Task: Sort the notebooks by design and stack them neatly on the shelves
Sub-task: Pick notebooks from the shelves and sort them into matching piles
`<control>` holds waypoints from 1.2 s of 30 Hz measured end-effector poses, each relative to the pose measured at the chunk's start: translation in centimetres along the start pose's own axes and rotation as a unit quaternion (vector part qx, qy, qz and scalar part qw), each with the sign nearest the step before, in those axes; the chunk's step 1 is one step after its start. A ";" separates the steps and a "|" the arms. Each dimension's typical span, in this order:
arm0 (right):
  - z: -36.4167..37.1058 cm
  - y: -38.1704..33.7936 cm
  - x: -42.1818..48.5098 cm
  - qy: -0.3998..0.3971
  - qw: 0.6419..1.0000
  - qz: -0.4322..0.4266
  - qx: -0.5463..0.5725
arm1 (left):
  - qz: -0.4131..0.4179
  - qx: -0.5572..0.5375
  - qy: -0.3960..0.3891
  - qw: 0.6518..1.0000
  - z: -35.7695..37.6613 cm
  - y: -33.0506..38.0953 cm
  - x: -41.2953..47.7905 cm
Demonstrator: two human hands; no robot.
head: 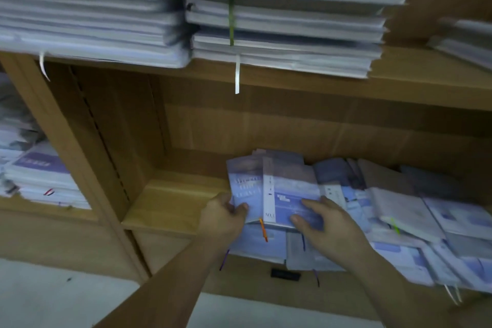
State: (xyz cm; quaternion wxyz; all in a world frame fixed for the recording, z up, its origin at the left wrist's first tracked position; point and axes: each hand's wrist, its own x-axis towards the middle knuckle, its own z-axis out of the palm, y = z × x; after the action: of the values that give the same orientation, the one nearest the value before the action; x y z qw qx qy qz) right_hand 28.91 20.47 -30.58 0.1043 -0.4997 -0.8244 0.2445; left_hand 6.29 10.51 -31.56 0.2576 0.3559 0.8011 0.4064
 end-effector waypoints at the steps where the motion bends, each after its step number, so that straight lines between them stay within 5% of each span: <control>1: 0.3 -0.1 0.0 0.005 1.000 -0.001 -0.006 | -0.013 -0.024 -0.008 1.000 0.4 0.2 0.1; 7: 0.2 -0.7 -0.5 -0.003 1.000 -0.005 -0.002 | -0.025 -0.130 0.003 0.991 1.1 1.6 0.3; 16: 1.2 -1.0 0.1 0.025 0.998 -0.061 0.022 | -0.080 -0.168 -0.107 0.977 1.6 2.8 -1.4; 21: 1.1 -2.9 -0.1 0.013 0.985 -0.112 0.131 | -0.122 -0.215 -0.069 0.966 -1.1 1.4 -0.4; 24: 0.5 -1.9 0.2 0.094 0.987 -0.062 0.114 | -0.125 -0.229 -0.015 0.965 -2.9 0.2 0.2; 28: 0.8 -1.3 0.4 0.083 0.995 -0.018 0.058 | -0.119 -0.202 0.017 0.972 -4.2 -1.6 0.4; 36: 1.3 -2.2 0.7 0.077 0.973 0.022 0.217 | -0.087 -0.210 0.026 0.973 -3.8 -0.2 -0.7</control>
State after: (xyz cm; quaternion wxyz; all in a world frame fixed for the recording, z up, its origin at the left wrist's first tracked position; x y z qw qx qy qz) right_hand 26.29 19.86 -30.65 0.2675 -0.5007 -0.7298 0.3809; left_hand 3.96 8.13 -29.56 0.3402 0.2121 0.7323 0.5505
